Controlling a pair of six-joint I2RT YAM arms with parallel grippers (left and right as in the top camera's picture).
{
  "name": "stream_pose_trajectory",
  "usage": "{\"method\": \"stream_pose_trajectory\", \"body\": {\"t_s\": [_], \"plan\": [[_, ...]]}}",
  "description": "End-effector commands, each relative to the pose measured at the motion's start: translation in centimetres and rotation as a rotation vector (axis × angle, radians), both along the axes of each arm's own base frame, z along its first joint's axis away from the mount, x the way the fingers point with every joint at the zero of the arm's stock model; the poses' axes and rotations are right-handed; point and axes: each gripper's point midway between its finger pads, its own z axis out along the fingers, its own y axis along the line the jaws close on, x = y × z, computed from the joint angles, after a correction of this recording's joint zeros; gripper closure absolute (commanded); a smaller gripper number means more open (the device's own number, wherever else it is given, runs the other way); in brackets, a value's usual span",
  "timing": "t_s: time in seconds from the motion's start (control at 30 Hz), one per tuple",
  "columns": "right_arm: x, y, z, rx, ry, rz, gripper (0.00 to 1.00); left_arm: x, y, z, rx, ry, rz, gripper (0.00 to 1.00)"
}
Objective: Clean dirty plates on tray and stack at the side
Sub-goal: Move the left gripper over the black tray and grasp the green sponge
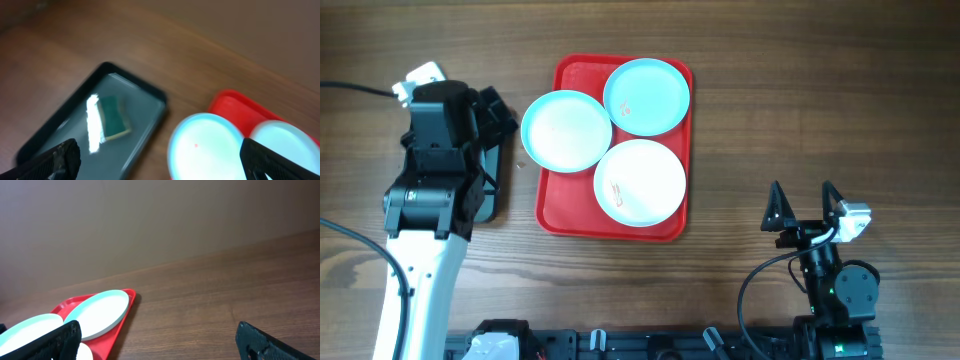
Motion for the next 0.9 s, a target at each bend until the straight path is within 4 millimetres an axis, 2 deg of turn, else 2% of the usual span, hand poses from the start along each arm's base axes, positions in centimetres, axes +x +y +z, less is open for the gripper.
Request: {"method": "stream_pose_trajectory", "body": {"t_s": [0.0, 0.27, 0.47, 0.57, 0.67, 0.77, 0.87], "plan": [[0.0, -0.4, 0.1, -0.016, -0.007, -0.020, 0.00, -0.8, 4.2, -1.0, 0.060, 0.019, 0.291, 0.01], [0.0, -0.4, 0.1, -0.016, -0.007, -0.020, 0.00, -0.7, 9.1, -7.9, 0.039, 0.214, 0.487, 0.01], [0.0, -0.4, 0.1, -0.017, -0.007, -0.020, 0.00, 0.4, 11.4, -12.9, -0.127, 0.289, 0.502, 0.05], [0.0, -0.4, 0.1, -0.017, -0.007, -0.020, 0.00, 1.5, 12.1, -14.0, -0.175, 0.269, 0.488, 0.11], [0.0, -0.4, 0.1, -0.016, -0.007, -0.020, 0.00, 3.2, 11.8, -14.3, -0.173, 0.258, 0.396, 0.12], [0.0, -0.4, 0.1, -0.017, -0.007, -0.020, 0.00, 4.1, 11.9, -14.9, -0.165, 0.250, 0.380, 0.15], [0.0, -0.4, 0.1, -0.017, -0.007, -0.020, 0.00, 4.5, 12.0, -16.1, -0.167, 0.264, 0.381, 0.37]]}}
